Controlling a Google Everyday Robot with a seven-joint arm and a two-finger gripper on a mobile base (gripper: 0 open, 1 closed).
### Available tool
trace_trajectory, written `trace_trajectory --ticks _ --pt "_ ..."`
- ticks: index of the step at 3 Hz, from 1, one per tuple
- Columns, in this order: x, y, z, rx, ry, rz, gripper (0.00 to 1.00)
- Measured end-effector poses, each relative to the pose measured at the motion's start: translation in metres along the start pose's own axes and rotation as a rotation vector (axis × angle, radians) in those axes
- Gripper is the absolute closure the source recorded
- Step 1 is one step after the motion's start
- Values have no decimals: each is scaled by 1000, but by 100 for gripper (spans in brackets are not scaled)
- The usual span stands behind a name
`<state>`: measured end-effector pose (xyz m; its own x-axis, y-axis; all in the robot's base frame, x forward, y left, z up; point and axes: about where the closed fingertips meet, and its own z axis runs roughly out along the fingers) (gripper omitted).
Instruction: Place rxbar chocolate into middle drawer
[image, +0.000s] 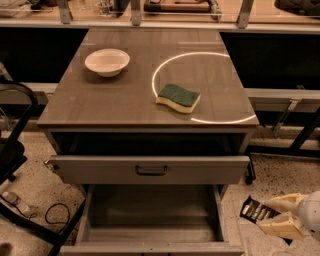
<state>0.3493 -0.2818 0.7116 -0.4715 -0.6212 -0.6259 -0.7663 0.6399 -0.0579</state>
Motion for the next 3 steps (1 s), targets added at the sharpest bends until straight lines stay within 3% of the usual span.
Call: trace_trajectory --ticks 2,3 --pt "-1 3 10 6 17 -4 100" --pt "-2 28 81 -63 13 12 100"
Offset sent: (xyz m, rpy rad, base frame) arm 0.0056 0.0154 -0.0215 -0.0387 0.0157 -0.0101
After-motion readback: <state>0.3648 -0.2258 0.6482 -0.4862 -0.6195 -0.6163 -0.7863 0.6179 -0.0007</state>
